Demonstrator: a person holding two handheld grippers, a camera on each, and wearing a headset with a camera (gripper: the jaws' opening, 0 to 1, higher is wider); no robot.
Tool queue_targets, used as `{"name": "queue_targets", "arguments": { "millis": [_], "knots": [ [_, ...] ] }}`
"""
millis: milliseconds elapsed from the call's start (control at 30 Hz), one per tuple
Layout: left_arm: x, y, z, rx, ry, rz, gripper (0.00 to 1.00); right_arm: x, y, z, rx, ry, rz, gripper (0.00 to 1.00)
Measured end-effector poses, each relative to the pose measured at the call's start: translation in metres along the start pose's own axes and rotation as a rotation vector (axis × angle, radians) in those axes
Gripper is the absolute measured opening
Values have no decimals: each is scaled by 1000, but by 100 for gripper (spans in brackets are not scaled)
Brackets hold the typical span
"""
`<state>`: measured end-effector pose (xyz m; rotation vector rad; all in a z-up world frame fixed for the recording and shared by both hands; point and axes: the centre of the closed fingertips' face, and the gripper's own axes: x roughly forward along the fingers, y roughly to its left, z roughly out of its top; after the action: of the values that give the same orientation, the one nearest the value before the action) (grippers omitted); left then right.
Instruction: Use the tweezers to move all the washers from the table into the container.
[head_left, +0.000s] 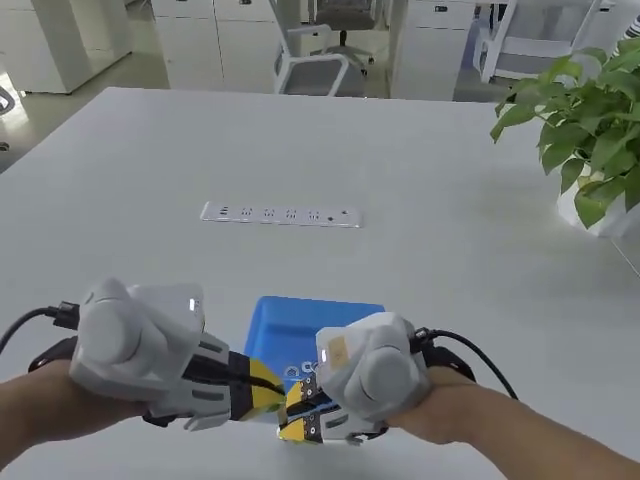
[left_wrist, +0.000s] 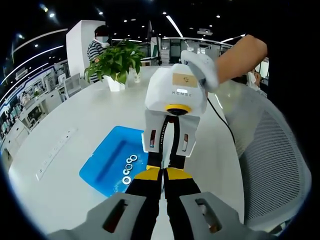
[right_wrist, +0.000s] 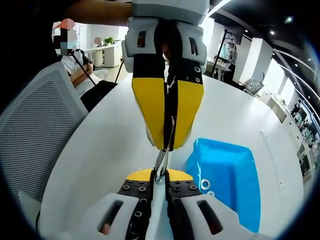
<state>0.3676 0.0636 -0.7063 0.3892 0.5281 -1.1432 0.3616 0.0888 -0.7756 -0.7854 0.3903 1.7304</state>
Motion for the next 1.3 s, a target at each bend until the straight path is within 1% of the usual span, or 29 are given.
{"name": "queue_targets", "arguments": {
  "millis": [200, 400, 733, 867, 1033, 1133, 1200, 1233, 1300],
  "knots": [
    [3, -4, 3, 12, 4, -5, 5, -2, 1, -1, 23, -5, -2, 9],
    [4, -3, 3, 29, 17, -8, 6, -2, 1, -1, 35, -10, -7, 8],
    [0, -6, 1, 23, 28, -15, 7, -3, 3, 3, 45, -20, -5, 8],
    [-2, -7, 3, 17, 19, -18, 11, -5, 2, 4, 46, -24, -13, 8],
    [-6, -7, 5, 2, 5, -9, 19, -11, -1, 9, 41, -28, -25, 8],
    [-10, -6, 7, -16, -16, 7, 27, -15, 0, 13, 33, -29, -26, 8],
    [-14, -7, 10, -14, -38, 14, 29, -16, 0, 15, 27, -28, -25, 8],
    [-16, -8, 10, -19, -42, 14, 30, -17, 1, 16, 25, -28, -25, 8],
    [-19, -8, 11, -38, -58, 18, 36, -18, 2, 18, 22, -28, -22, 8]
  ]
}}
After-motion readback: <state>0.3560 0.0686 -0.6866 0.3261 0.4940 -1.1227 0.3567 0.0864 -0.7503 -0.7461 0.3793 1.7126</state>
